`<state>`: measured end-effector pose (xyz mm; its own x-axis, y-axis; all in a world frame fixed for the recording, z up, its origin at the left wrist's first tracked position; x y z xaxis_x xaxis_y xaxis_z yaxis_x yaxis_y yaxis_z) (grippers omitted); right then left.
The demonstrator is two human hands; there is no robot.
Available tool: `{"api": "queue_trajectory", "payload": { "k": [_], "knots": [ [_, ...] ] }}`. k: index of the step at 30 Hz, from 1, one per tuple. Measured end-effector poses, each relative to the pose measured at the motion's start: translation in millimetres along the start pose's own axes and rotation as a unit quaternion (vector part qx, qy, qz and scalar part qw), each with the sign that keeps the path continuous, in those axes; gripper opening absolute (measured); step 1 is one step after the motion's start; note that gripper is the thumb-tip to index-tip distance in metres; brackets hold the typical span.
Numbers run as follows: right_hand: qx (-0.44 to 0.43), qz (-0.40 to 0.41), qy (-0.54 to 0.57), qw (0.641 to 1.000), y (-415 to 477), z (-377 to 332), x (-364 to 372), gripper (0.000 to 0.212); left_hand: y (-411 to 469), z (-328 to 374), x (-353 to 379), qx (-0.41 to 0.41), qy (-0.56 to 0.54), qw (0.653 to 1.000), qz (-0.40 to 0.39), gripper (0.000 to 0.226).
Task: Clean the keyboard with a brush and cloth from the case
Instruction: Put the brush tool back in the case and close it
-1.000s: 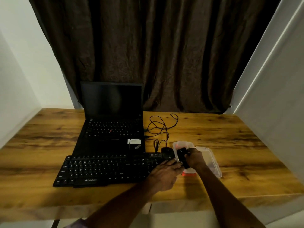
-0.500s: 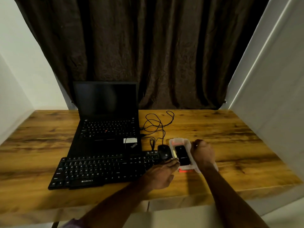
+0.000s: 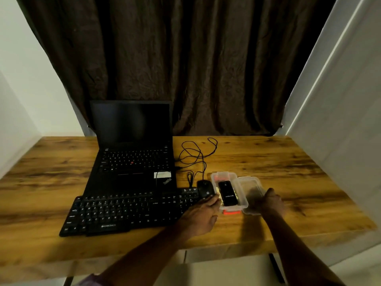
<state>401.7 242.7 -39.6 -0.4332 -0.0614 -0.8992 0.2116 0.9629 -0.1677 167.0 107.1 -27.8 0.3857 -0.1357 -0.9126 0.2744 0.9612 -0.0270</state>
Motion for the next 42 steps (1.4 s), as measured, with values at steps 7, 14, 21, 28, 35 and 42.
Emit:
{"api": "queue_trajectory", "payload": {
  "k": [7,14,21,28,35,42],
  "knots": [
    [-0.085,0.079,0.191,0.975,-5,-33,-35,0.027,5,-7,4,-0.004,-0.023,1.000,0.004,0.057],
    [-0.246,0.132,0.095,0.956,-51,-103,-38,0.022,6,-9,-5,0.012,0.001,1.000,0.021,0.052],
    [-0.353,0.084,-0.184,0.914,-110,-137,-7,0.048,10,-10,-12,0.027,-0.030,0.999,0.031,0.050],
    [-0.325,-0.039,-0.172,0.929,-109,-108,26,0.072,20,-33,-30,-0.069,-0.055,0.993,0.076,0.039],
    [-0.307,-0.068,-0.117,0.942,-101,-96,26,0.073,57,-51,-56,-0.122,-0.111,0.979,0.119,0.037],
    [-0.333,-0.120,-0.043,0.934,-88,-77,31,0.106,96,-38,-45,-0.093,-0.004,0.995,-0.045,0.071]
  ]
}}
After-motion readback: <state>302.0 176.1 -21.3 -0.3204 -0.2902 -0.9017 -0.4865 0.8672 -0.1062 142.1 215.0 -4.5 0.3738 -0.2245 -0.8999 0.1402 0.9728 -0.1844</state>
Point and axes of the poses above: each hand's wrist, its own y-axis towards the middle knuckle, its own x-axis out of the palm, z = x × y, the point moved 7 cm from there along y, towards the middle knuckle, and after that the axes turned 1 degree about -z, right-handed, at the moved point
